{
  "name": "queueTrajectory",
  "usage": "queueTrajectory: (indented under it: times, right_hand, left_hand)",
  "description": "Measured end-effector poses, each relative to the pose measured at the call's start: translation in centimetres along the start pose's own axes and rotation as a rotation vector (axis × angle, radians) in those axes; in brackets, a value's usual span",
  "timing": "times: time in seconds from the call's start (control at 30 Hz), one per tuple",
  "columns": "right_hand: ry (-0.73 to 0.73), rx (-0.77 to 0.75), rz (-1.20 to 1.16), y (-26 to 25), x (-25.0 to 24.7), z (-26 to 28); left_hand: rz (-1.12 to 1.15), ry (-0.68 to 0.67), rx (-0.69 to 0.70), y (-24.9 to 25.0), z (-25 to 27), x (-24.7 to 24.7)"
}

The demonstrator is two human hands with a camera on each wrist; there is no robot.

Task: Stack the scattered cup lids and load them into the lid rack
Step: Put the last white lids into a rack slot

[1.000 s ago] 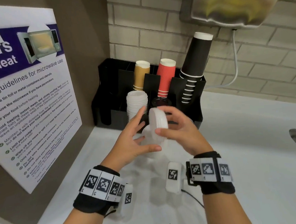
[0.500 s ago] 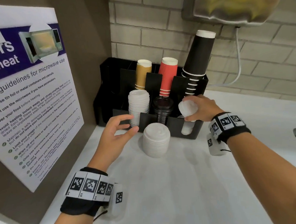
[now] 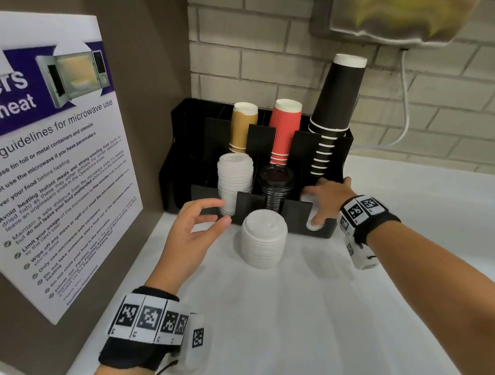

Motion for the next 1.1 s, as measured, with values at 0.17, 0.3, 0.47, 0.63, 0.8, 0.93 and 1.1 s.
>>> queueTrajectory:
  times: [0.17, 0.3, 0.47, 0.63, 0.8, 0.93, 1.1]
  right_hand:
    - [0.042, 0.027, 0.059, -0.5, 0.4, 0.3]
    - [0.019, 0.052, 0.066, -1.1, 0.3, 0.9]
    - [0.23, 0.056, -0.184, -1.9, -2.3, 3.1]
    - [0.413, -0.303, -0.645, -7.6, -3.1, 6.0]
    - [0.078, -0.27, -0.555, -10.9, -1.0, 5.7]
    - [0.044, -0.25, -0.541, -11.3, -0.2, 5.0]
    - [0.124, -0.259, -0.608, -11.0, -0.1, 4.9]
  left_hand:
    - [-0.011, 0.0, -0.005, 0.0, -0.2, 0.2]
    - [-0.006, -0.003, -0.011, -0.1, -0.4, 0.3]
    - [0.019, -0.012, -0.019, -0.5, -0.8, -0.1]
    - [0.063, -0.019, -0.01, -1.2, -1.2, -0.3]
    - [0.069, -0.027, -0.009, -1.2, -1.1, -0.6]
    - [0.085, -0.025, -0.02, -1.3, -0.9, -0.7]
    - [0.071, -0.015, -0.009, -1.5, -0.9, -0.7]
Point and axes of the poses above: each hand's wrist, its own z-axis away from the middle knuckle, its own x-axis out of the palm, y = z × x, the point moved 1 cm from there along -z, towards the middle knuckle, and after that the axes turned 2 degrees about x, right-handed, at the moved point
